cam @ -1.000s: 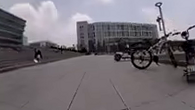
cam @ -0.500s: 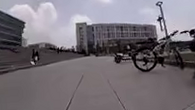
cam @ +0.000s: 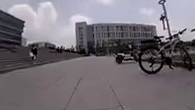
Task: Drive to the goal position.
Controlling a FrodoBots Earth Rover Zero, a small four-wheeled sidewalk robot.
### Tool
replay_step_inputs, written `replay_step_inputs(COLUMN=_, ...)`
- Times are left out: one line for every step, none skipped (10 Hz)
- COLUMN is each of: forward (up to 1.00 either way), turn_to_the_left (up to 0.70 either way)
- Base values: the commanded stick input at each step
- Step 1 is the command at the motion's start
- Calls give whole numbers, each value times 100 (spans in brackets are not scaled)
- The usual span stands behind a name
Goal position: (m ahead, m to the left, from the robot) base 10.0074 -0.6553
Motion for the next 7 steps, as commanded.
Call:
replay_step_inputs(forward=70, turn_to_the_left=-8)
replay_step_inputs(forward=70, turn_to_the_left=0)
replay_step_inputs(forward=70, turn_to_the_left=0)
replay_step_inputs(forward=70, turn_to_the_left=0)
replay_step_inputs(forward=70, turn_to_the_left=0)
replay_step_inputs(forward=70, turn_to_the_left=0)
replay_step_inputs(forward=70, turn_to_the_left=-1)
